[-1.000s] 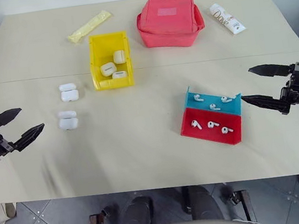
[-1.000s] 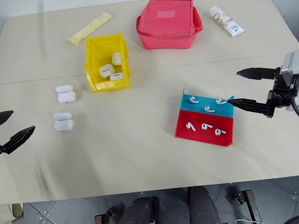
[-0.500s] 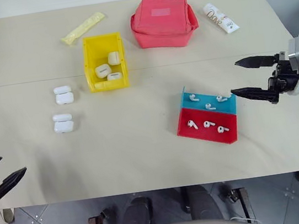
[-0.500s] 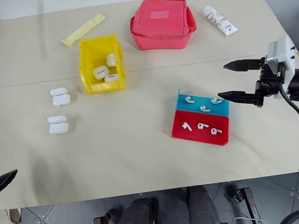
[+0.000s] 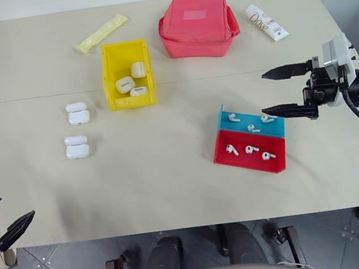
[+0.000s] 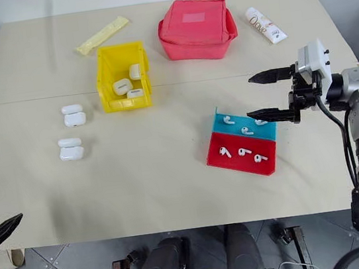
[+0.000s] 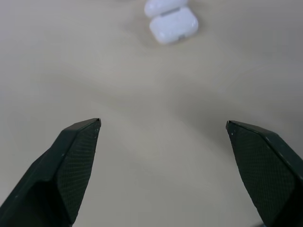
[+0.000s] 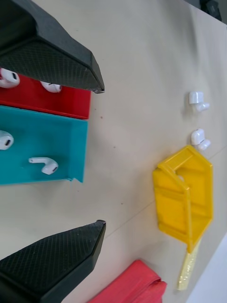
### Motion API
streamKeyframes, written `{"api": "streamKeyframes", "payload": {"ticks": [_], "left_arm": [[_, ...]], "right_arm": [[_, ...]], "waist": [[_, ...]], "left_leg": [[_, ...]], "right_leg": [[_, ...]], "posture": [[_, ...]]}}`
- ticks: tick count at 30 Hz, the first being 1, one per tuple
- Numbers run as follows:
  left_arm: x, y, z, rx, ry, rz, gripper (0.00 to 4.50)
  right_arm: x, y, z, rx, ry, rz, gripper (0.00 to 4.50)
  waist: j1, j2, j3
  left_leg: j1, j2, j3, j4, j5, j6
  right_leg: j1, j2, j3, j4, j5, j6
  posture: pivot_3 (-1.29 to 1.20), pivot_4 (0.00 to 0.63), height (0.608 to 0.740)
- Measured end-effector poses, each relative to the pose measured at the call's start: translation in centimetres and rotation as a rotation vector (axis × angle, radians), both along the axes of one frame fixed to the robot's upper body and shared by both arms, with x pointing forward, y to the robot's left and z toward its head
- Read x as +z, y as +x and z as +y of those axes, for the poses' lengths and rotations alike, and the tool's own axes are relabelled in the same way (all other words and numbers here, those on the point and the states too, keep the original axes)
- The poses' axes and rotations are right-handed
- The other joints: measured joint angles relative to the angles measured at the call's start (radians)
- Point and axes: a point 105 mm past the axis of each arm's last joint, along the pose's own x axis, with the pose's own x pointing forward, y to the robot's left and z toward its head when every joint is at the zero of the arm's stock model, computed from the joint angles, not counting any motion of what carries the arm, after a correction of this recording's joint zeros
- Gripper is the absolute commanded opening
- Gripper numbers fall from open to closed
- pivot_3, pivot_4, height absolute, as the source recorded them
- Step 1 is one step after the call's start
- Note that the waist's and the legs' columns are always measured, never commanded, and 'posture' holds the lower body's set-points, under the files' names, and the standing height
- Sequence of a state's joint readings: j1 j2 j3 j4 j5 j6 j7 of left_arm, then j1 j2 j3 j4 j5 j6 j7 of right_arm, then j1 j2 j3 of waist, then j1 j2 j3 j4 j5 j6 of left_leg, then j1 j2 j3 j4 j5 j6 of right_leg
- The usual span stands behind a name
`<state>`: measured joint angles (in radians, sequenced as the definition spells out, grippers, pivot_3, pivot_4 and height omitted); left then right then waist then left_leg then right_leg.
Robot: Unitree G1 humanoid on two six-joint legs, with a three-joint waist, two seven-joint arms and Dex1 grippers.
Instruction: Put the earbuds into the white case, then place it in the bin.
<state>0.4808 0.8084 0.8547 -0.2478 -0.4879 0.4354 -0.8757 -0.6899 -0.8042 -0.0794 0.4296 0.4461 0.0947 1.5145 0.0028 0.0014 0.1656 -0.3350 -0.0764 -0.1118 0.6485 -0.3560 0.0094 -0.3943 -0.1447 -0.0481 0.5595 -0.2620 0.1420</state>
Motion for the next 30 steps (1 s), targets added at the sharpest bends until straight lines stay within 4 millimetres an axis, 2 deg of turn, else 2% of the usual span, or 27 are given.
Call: {"api": "streamKeyframes", "payload": {"ticks": [5, 7, 12, 16, 23, 30], "left_arm": [[0.9, 3.7, -4.5, 0.038, 0.044, 0.122, 4.50], [1.1, 4.6, -5.5, 0.070, 0.060, 0.156, 4.50], [1.1, 6.4, -6.3, 0.217, 0.038, 0.308, 4.50], [1.1, 7.8, -7.1, 0.241, 0.041, 0.354, 4.50], [0.8, 11.7, -7.8, 0.281, 0.032, 0.426, 4.50], [0.3, 13.4, -8.1, 0.331, 0.010, 0.482, 4.50]], "right_arm": [[-0.1, 0.3, 1.1, 0.035, 0.001, -0.003, 4.48], [-0.2, 0.3, 1.2, 0.039, -0.002, 0.002, 4.48], [-0.5, 0.4, 1.0, 0.031, -0.006, 0.012, 4.48], [-0.7, 0.4, 1.1, 0.033, -0.004, 0.015, 4.48], [-1.4, 0.2, 1.3, 0.041, 0.005, 0.026, 4.48], [-2.2, -0.2, 1.2, 0.037, 0.007, 0.044, 4.48]], "waist": [[0.000, 0.000, 0.000], [-0.003, 0.001, 0.000], [-0.004, 0.000, 0.000], [-0.005, 0.000, 0.000], [0.001, -0.001, -0.001], [-0.002, -0.001, -0.001]], "left_leg": [[0.000, 0.001, -0.002, 0.000, 0.001, 0.001], [0.000, 0.001, -0.002, 0.000, 0.001, 0.000], [0.000, 0.003, -0.002, 0.000, 0.002, -0.001], [0.001, 0.003, -0.001, 0.001, 0.002, -0.003], [0.000, 0.002, -0.002, 0.003, 0.003, -0.003], [0.000, 0.002, -0.001, 0.003, 0.003, -0.003]], "right_leg": [[0.000, 0.008, 0.006, 0.003, 0.001, -0.001], [0.000, 0.009, 0.008, 0.003, 0.001, -0.001], [-0.002, 0.012, 0.008, 0.007, 0.000, -0.002], [-0.003, 0.013, 0.007, 0.008, 0.000, -0.002], [-0.003, 0.012, 0.006, 0.009, 0.000, -0.002], [-0.004, 0.012, 0.005, 0.010, 0.000, -0.002]], "posture": [[0.00, 0.150, 0.740], [0.00, 0.150, 0.740], [0.00, 0.150, 0.740], [0.00, 0.150, 0.740], [0.00, 0.150, 0.740], [0.00, 0.150, 0.740]]}}
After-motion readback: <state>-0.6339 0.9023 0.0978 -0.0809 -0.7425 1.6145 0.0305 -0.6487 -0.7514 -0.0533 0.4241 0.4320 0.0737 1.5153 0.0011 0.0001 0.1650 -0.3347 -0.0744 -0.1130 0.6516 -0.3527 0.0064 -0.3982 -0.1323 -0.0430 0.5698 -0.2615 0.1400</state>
